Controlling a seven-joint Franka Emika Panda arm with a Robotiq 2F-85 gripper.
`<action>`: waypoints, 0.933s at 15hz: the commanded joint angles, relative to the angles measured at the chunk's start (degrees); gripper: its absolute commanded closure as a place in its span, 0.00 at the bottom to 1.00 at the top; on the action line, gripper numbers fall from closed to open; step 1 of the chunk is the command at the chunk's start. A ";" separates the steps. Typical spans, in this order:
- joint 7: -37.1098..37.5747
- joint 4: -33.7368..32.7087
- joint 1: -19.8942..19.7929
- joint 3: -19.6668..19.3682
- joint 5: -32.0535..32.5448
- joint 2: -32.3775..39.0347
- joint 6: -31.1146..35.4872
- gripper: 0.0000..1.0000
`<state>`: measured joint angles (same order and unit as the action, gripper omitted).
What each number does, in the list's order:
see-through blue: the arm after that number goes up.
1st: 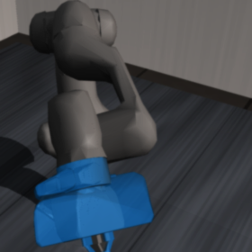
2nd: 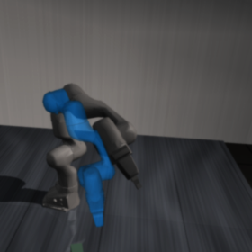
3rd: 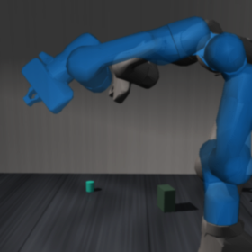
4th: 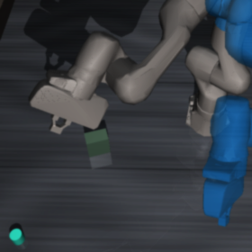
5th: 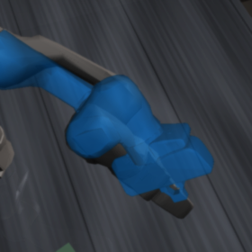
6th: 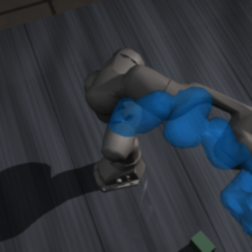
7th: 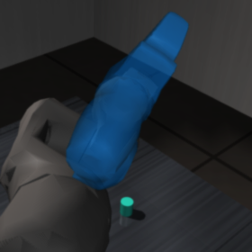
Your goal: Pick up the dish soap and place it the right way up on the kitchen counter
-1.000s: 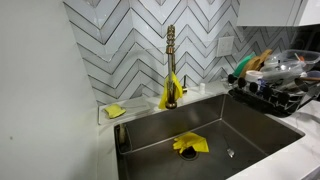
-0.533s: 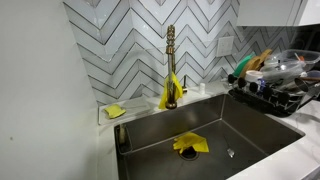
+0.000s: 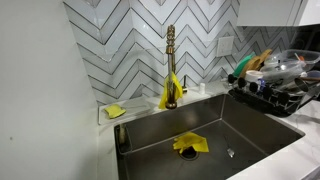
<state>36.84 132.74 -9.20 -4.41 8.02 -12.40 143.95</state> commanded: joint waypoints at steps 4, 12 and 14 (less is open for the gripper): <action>-17.00 -3.74 0.57 -4.42 -17.87 -5.27 -15.25 0.00; -18.26 -11.40 -1.84 -5.57 -17.80 -5.38 -30.57 0.00; -18.27 -11.94 -1.87 -5.61 -17.79 -5.35 -31.27 0.00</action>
<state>18.75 120.97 -10.47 -10.50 -9.58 -17.84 112.86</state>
